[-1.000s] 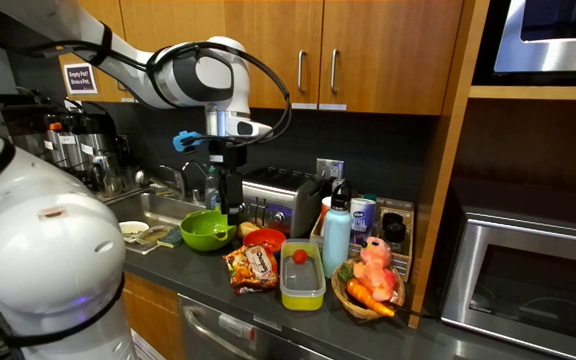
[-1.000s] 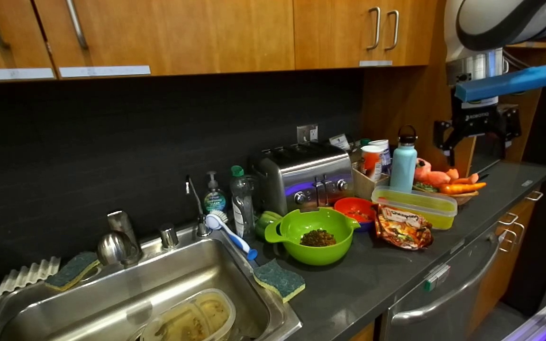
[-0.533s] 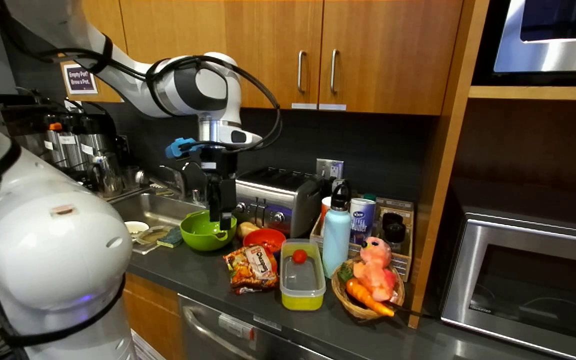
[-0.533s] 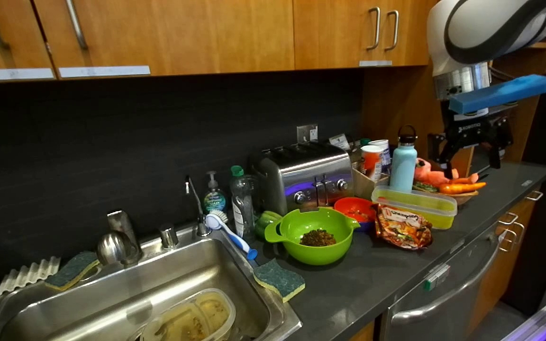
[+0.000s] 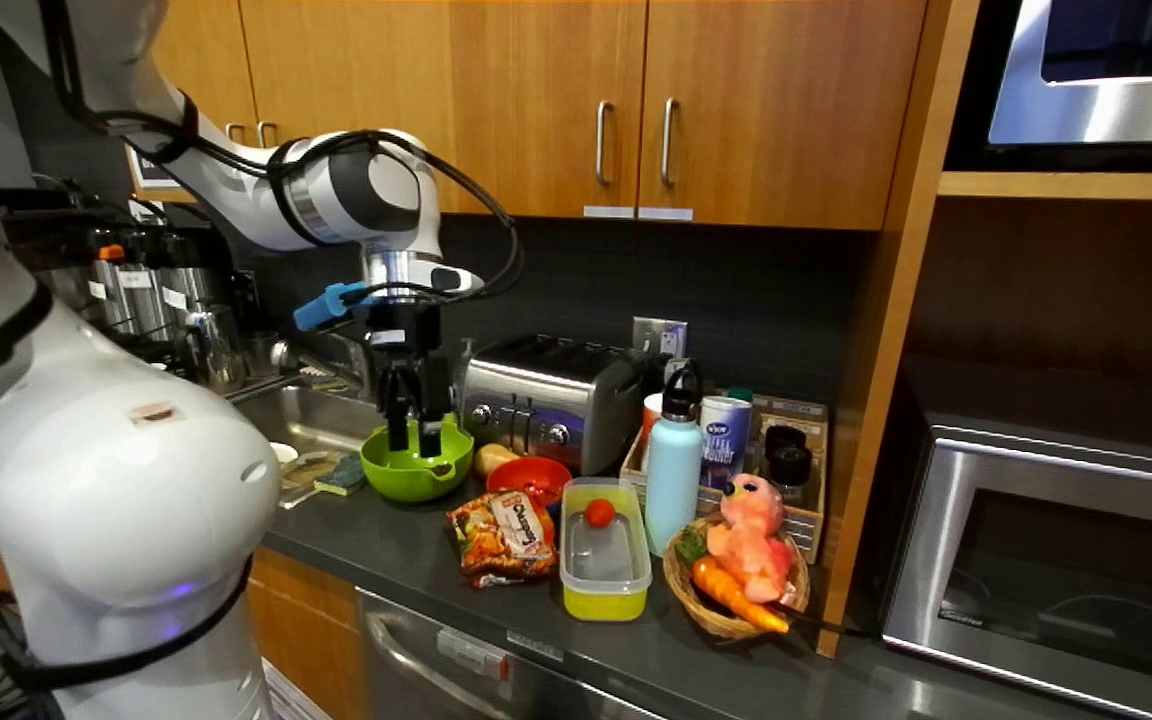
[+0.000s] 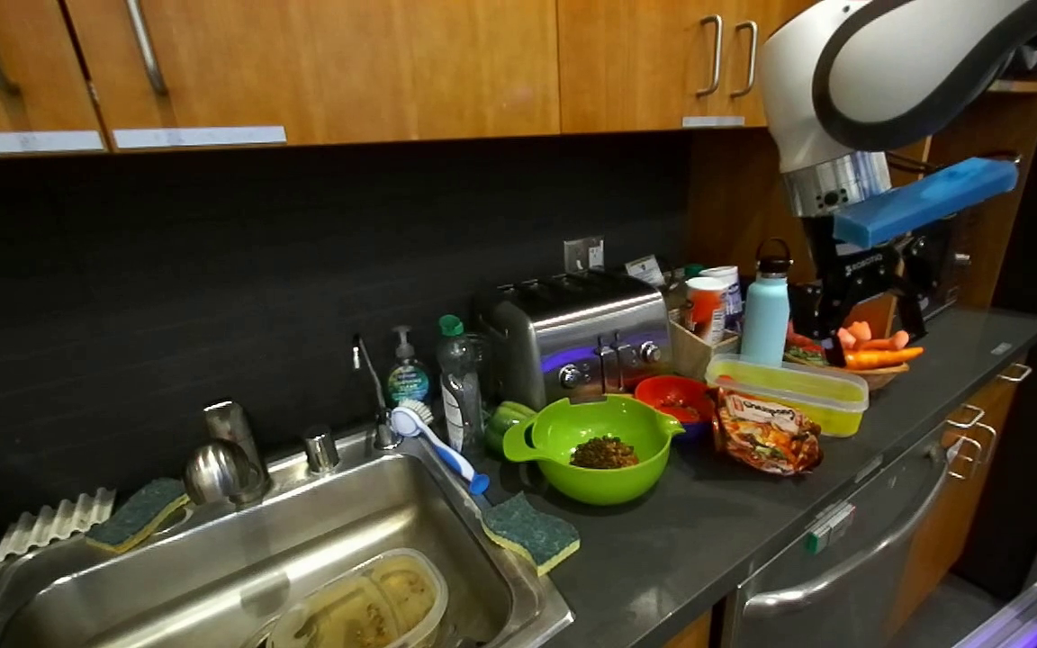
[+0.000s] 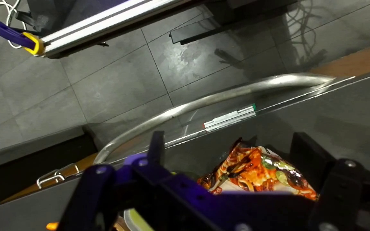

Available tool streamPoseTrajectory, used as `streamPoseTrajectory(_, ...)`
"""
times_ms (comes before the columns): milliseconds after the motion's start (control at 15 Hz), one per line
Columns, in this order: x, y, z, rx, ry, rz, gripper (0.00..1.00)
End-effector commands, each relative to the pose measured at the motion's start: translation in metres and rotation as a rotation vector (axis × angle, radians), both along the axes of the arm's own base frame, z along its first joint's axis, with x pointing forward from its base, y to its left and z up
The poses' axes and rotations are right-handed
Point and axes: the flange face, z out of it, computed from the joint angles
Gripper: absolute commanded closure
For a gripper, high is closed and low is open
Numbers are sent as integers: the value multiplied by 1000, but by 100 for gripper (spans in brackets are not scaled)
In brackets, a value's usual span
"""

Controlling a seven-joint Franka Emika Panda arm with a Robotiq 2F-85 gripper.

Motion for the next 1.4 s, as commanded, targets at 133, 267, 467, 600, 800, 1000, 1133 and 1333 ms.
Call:
streamPoseTrajectory(133, 7, 55, 7, 11, 4, 131, 0)
streamPoseTrajectory(267, 9, 95, 4, -10, 14, 230, 0)
streamPoseTrajectory(467, 16, 133, -4, -17, 34, 337, 0)
streamPoseTrajectory(600, 26, 141, -18, -75, 54, 354, 0)
streamPoseTrajectory(800, 40, 131, -38, -182, 87, 344, 0)
streamPoseTrajectory(1000, 51, 119, -59, -287, 84, 374, 0)
streamPoseTrajectory(1133, 55, 111, -74, -340, 83, 388, 0)
streamPoseTrajectory(1333, 57, 104, -94, -370, 128, 408, 0)
